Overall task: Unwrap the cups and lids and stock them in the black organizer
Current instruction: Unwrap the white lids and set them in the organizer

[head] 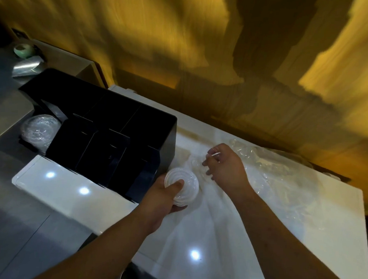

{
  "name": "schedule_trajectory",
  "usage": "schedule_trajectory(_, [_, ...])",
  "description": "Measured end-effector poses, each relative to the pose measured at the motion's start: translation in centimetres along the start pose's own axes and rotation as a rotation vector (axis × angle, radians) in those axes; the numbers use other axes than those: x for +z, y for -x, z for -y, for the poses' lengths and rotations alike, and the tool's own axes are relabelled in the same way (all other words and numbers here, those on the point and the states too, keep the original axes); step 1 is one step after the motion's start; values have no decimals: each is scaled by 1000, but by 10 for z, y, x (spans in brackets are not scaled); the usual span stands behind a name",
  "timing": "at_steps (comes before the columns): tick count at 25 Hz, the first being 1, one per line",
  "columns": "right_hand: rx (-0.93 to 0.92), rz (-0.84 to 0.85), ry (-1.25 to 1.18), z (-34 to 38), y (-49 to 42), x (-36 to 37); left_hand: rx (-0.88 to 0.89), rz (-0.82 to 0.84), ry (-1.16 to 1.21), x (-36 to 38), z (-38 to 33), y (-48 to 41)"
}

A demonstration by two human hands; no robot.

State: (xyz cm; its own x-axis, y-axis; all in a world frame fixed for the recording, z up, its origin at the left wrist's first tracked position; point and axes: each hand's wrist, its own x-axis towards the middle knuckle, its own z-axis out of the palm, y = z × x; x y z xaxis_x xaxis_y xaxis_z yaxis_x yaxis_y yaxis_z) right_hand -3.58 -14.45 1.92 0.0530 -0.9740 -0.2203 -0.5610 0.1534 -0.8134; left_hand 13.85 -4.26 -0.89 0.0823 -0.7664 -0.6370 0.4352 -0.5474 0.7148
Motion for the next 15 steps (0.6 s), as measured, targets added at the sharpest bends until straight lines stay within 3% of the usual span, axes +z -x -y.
schedule_trajectory(3, [88,51,-286,-2,42,-21,-15,4,6,3,2,4])
schedule_trajectory(7, [138,156,-276,-10,72,-25,-43,64,-32,14,4,13])
schedule_trajectory(15, [165,188,-232,-24,83,-15,-43,77,-92,30,3,30])
